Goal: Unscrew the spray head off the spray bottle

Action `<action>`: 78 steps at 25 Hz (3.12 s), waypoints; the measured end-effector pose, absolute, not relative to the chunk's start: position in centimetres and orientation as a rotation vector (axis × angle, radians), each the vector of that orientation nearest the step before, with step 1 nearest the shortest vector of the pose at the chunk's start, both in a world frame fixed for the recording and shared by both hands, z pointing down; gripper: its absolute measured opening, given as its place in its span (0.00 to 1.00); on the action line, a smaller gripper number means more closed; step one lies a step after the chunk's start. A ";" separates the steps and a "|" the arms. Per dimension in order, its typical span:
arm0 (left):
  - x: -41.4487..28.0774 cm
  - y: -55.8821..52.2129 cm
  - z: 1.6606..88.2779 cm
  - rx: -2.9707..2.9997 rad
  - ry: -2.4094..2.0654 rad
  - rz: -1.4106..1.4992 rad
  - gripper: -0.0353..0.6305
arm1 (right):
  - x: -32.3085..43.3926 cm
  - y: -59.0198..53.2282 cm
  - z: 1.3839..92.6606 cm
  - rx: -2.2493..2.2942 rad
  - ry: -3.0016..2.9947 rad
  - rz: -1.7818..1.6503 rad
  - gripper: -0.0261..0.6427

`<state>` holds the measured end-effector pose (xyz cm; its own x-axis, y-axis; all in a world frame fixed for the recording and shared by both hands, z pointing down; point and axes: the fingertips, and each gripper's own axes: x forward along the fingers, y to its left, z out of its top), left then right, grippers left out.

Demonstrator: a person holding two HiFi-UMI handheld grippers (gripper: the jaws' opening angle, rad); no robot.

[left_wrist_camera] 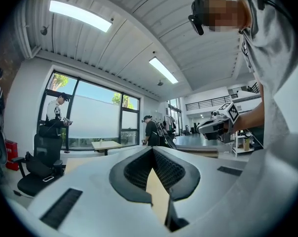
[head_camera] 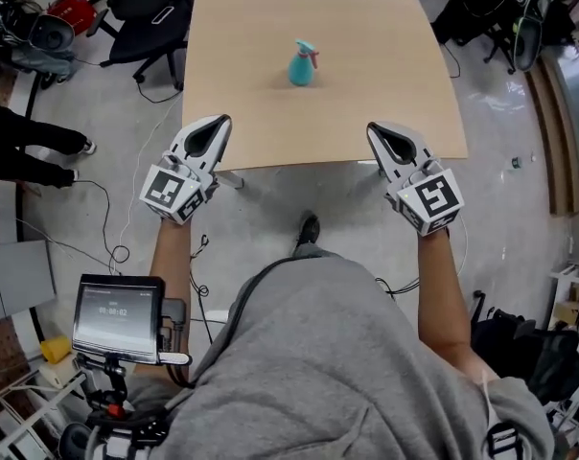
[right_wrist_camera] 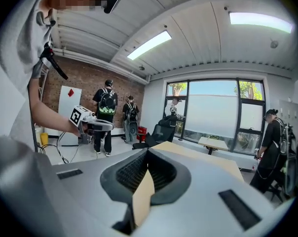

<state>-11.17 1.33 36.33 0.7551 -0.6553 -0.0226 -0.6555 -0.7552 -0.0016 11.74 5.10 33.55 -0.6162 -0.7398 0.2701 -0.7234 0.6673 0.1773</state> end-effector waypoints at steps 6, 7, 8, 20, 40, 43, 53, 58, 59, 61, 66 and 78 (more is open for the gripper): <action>-7.3 -4.2 37.9 -2.945 1.157 0.024 0.06 | 13.2 -0.1 33.5 1.042 -2.602 -0.105 0.05; -6.8 -4.8 38.1 -2.950 1.163 0.026 0.06 | 13.4 -0.7 33.5 1.034 -2.603 -0.110 0.05; -6.3 -5.4 38.5 -2.959 1.166 0.023 0.06 | 13.5 -1.3 33.5 1.030 -2.605 -0.107 0.05; -2.5 -16.2 48.0 -3.157 1.057 -0.037 0.06 | 13.8 -8.1 36.7 1.088 -2.526 0.031 0.05; 8.6 -26.7 61.6 -3.109 0.779 -0.447 0.74 | 17.3 -14.9 41.2 1.129 -2.399 0.177 0.05; 8.8 -27.4 61.8 -3.083 0.818 -0.474 0.74 | 17.3 -14.5 41.0 1.121 -2.387 0.183 0.05; 9.5 -27.6 62.9 -3.074 0.882 -0.533 0.63 | 15.6 -14.4 41.0 1.058 -2.403 0.201 0.05; 10.2 -26.4 62.5 -3.015 0.764 -0.640 0.62 | 13.1 -15.3 40.8 0.951 -2.491 0.294 0.06; 10.4 -26.2 62.0 -2.984 0.737 -0.669 0.62 | 12.7 -15.9 40.8 0.935 -2.495 0.314 0.13; 10.6 -25.6 61.0 -2.911 0.690 -0.734 0.62 | 12.0 -17.3 40.8 0.915 -2.491 0.345 0.42; 9.5 -23.2 57.1 -2.682 0.607 -0.913 0.62 | 10.8 -19.6 40.7 0.884 -2.439 0.513 0.42; 6.3 -14.6 47.1 -2.328 0.666 -1.133 0.62 | 5.9 -11.8 40.4 0.683 -2.269 0.512 0.23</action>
